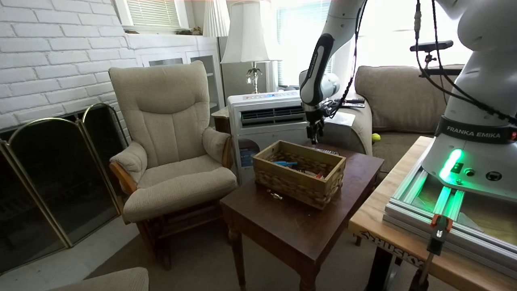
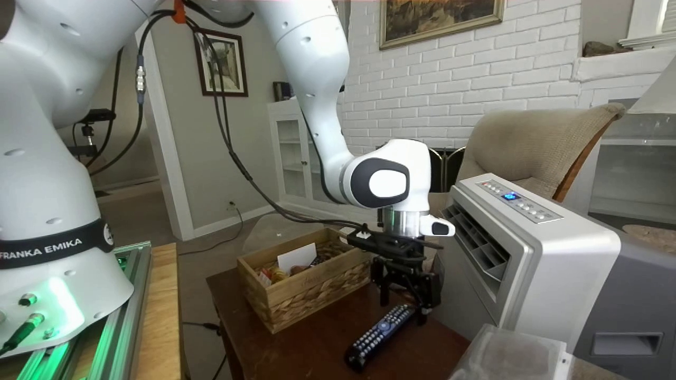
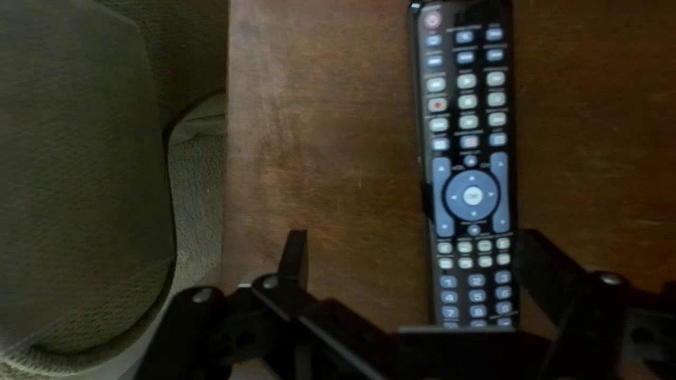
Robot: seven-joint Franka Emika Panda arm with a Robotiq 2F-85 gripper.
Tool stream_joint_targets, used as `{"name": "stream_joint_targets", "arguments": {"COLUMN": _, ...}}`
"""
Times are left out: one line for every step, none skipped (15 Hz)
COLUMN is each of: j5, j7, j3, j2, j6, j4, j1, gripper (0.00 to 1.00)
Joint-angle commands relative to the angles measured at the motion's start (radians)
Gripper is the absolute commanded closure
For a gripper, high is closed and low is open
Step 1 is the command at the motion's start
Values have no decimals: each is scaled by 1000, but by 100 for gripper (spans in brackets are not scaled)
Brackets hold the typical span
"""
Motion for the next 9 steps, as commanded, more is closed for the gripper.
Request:
{"name": "stream_joint_targets", "arguments": {"j5": 16, "j7": -118, "j3": 58, "j2": -77, "j6": -96, "j4": -29, "j1": -74, "gripper": 0}}
{"name": "stream_joint_targets", "arguments": {"j5": 24, "j7": -146, "j3": 72, "j2": -91, "j6": -124, "j4": -26, "j1": -93, "gripper": 0}}
{"name": "stream_joint_targets", "arguments": {"j5": 29, "j7": -166, "j3": 78, "j2": -103, "j6": -143, "j4": -25, "j1": -107, "gripper": 0}}
{"name": "stream_joint_targets", "arguments": {"j5": 31, "j7": -183, "j3": 83, "j2": -117, "j6": -160, "j4": -26, "j1": -118, "gripper": 0}}
{"name": "stream_joint_targets", "arguments": {"j5": 32, "j7": -208, "j3": 89, "j2": -130, "j6": -173, "j4": -27, "j1": -131, "gripper": 0}}
{"name": "stream_joint_targets", "arguments": {"j5": 34, "j7": -223, "j3": 92, "j2": -144, "j6": -181, "j4": -30, "j1": -141, "gripper": 0}}
{"name": "stream_joint_targets", "arguments": {"j5": 35, "j7": -248, "j3": 98, "j2": -155, "j6": -193, "j4": -33, "j1": -151, "gripper": 0}}
{"name": "stream_joint_targets", "arguments": {"j5": 34, "j7": -267, "j3": 102, "j2": -166, "j6": -201, "j4": -36, "j1": -158, "gripper": 0}}
{"name": "stream_joint_targets", "arguments": {"j5": 36, "j7": -287, "j3": 106, "j2": -178, "j6": -205, "j4": -42, "j1": -165, "gripper": 0}}
